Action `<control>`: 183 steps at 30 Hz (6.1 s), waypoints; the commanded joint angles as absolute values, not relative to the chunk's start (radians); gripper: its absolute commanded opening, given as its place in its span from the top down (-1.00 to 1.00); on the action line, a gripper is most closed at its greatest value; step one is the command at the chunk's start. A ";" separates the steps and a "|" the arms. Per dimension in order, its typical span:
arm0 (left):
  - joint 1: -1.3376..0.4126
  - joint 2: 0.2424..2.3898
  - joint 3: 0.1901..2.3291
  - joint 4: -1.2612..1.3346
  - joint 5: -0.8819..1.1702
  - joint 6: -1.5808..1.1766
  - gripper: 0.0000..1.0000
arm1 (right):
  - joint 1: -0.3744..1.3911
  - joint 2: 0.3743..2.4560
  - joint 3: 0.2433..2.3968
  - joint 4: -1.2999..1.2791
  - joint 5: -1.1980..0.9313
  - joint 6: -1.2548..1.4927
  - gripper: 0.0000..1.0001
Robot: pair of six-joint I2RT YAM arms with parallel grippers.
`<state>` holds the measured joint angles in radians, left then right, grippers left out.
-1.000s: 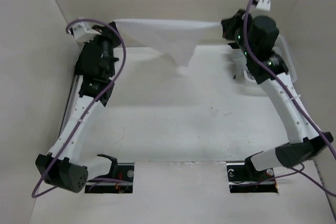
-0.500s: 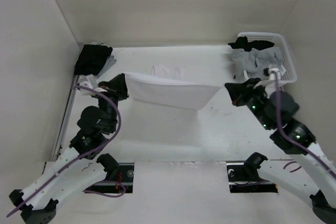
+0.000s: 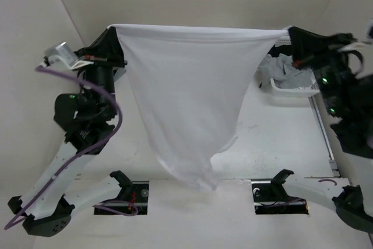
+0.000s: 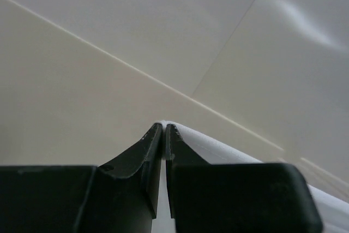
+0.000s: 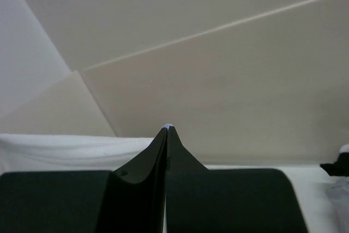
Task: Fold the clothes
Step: Flatten the tank top out, then fold the tank top
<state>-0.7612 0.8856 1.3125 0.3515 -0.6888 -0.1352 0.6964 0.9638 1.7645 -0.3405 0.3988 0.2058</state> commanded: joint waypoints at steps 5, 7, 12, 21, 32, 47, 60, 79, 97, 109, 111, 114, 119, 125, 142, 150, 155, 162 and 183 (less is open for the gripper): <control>-0.530 1.063 1.287 0.290 -0.586 -0.256 0.98 | 0.407 1.222 1.735 -0.313 0.086 0.328 1.00; -0.457 1.115 1.287 0.273 -0.526 -0.322 0.98 | 0.377 1.302 1.778 -0.307 0.055 0.340 1.00; -0.315 1.271 1.443 0.193 -0.433 -0.416 0.98 | 0.326 1.553 2.061 -0.376 0.041 0.336 1.00; -0.239 1.387 1.692 0.132 -0.377 -0.416 0.98 | 0.295 1.844 2.641 -0.611 0.055 0.325 1.00; -0.336 1.096 1.246 0.299 -0.443 -0.414 0.99 | 0.355 1.383 1.918 -0.350 0.089 0.331 1.00; -0.933 0.214 0.414 -0.274 -0.905 -0.654 0.94 | 0.744 0.635 0.521 -0.256 0.268 0.690 1.00; -1.078 0.224 0.457 -0.713 -1.090 -1.157 0.93 | 1.086 0.589 0.529 -0.424 0.420 0.858 1.00; -0.207 1.193 0.804 0.264 -0.485 -0.733 0.92 | 0.412 1.618 1.322 -0.020 -0.072 0.526 1.00; -0.094 1.820 1.207 0.344 -0.406 -0.747 0.15 | 0.306 2.183 1.903 -0.104 -0.100 0.552 0.02; -0.352 1.268 0.499 0.318 -0.472 -0.808 0.07 | 0.461 1.679 0.998 0.225 0.038 0.641 0.84; -0.348 1.177 0.412 0.263 -0.474 -0.837 0.07 | 0.478 1.613 0.890 0.265 0.086 0.675 0.49; -0.315 1.111 0.336 0.235 -0.427 -0.884 0.06 | 0.479 1.586 0.821 0.268 0.069 0.707 0.16; -0.220 1.164 0.316 0.284 -0.276 -0.891 0.02 | 0.479 1.617 0.741 0.322 -0.004 0.744 0.04; -0.160 1.250 0.307 0.356 -0.187 -0.910 0.09 | 0.478 1.698 0.747 0.365 -0.051 0.778 0.07; -0.157 1.373 0.345 0.456 -0.193 -0.913 0.62 | 0.476 1.761 0.765 0.382 -0.094 0.807 0.23; -0.157 1.367 0.339 0.479 -0.225 -0.919 0.79 | 0.476 1.761 0.772 0.385 -0.114 0.815 0.62; -0.162 1.309 0.319 0.495 -0.247 -0.917 0.98 | 0.479 1.732 0.750 0.406 -0.100 0.825 0.92; -0.217 0.969 0.281 0.338 -0.274 -0.885 1.00 | 0.479 1.536 0.649 0.390 -0.066 0.818 0.96; -0.591 0.273 0.747 -0.367 -0.460 -0.848 1.00 | 1.082 0.512 0.868 -0.495 0.552 0.699 0.97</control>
<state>-0.5762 0.2703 0.7258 -0.3042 -0.4267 -0.8600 1.0149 0.5056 0.8299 -0.3481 0.3893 0.7033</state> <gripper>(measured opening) 0.010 0.021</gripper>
